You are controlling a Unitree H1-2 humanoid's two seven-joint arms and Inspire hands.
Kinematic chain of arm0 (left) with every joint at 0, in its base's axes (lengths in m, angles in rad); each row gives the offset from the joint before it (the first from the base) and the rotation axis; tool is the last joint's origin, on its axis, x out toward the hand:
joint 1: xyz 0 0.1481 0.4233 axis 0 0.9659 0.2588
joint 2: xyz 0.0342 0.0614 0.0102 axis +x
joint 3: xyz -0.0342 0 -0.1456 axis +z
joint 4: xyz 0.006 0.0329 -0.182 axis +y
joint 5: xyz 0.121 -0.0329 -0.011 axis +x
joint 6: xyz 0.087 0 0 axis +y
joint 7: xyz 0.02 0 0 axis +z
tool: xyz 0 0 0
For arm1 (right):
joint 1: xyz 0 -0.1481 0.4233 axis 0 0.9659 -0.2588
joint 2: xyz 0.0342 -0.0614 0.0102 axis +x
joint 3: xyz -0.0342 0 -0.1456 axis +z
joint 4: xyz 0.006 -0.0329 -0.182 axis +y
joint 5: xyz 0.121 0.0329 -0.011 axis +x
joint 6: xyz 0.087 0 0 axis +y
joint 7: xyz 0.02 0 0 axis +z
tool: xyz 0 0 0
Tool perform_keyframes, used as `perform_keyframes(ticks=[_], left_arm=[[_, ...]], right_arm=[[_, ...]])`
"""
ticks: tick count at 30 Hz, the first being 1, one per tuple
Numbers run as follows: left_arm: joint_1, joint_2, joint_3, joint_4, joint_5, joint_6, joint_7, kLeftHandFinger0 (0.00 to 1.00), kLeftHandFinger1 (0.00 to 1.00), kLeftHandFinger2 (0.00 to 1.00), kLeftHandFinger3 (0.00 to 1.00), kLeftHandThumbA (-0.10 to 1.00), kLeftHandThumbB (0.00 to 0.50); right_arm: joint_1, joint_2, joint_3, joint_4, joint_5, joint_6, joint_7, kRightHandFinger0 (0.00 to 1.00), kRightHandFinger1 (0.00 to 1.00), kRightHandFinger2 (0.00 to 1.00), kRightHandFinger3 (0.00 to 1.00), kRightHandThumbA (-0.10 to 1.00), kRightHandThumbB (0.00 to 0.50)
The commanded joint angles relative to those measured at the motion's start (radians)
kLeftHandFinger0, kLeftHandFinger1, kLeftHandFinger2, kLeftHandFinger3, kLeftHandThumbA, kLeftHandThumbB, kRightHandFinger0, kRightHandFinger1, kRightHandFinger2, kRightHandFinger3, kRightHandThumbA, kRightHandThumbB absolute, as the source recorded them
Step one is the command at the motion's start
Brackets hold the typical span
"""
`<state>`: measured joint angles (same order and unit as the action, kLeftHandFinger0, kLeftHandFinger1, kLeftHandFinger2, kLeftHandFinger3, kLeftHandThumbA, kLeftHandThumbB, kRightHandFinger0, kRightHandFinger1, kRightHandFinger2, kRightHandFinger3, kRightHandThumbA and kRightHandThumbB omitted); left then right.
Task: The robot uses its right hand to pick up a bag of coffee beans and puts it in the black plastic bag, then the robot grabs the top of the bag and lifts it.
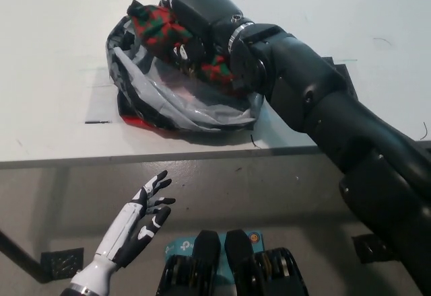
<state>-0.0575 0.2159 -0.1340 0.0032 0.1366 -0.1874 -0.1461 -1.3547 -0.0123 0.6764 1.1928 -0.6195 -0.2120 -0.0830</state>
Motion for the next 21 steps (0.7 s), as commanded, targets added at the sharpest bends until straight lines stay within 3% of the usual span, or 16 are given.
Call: perform_keyframes(ticks=[1,4,5,8,10,13,21], left_arm=[[-0.022,0.01,-0.008,-0.031,-0.004,-0.014,-0.024,0.73,0.79,0.96,1.0,0.9,0.127],[-0.024,0.011,-0.011,-0.031,-0.002,-0.012,-0.027,0.73,0.79,0.96,1.0,0.9,0.133],[-0.026,0.012,-0.012,-0.031,-0.002,-0.011,-0.028,0.73,0.79,0.96,1.0,0.9,0.133],[-0.029,0.012,-0.014,-0.032,-0.004,-0.019,-0.031,0.73,0.79,0.96,1.0,0.88,0.121],[-0.029,0.012,-0.015,-0.032,0.001,-0.02,-0.033,0.73,0.79,0.96,1.0,0.88,0.121],[-0.029,0.011,-0.017,-0.033,0.005,-0.017,-0.035,0.73,0.8,0.97,1.0,0.89,0.139],[-0.031,0.008,-0.021,-0.038,0.007,-0.006,-0.037,0.74,0.82,0.98,1.0,0.9,0.149]], right_arm=[[-0.083,0.01,-0.041,-0.012,0.001,-0.017,-0.036,0.0,0.35,0.78,0.58,-0.1,0.175],[-0.088,0.016,-0.049,-0.012,0.0,-0.009,-0.032,0.0,0.42,0.86,0.73,-0.1,0.169],[-0.089,0.016,-0.05,-0.012,-0.001,-0.009,-0.036,0.0,0.44,0.89,0.84,-0.1,0.17],[-0.098,0.02,-0.058,-0.002,-0.003,-0.013,-0.045,0.0,0.46,0.9,0.91,-0.1,0.158],[-0.101,0.022,-0.071,-0.006,0.005,0.0,-0.035,0.0,0.46,0.91,0.94,-0.1,0.144],[-0.113,0.026,-0.096,-0.01,0.022,0.022,-0.009,0.0,0.42,0.86,0.9,-0.1,0.146],[-0.139,0.042,-0.137,0.039,0.026,0.016,-0.022,0.0,0.43,0.87,0.89,-0.1,0.132]])
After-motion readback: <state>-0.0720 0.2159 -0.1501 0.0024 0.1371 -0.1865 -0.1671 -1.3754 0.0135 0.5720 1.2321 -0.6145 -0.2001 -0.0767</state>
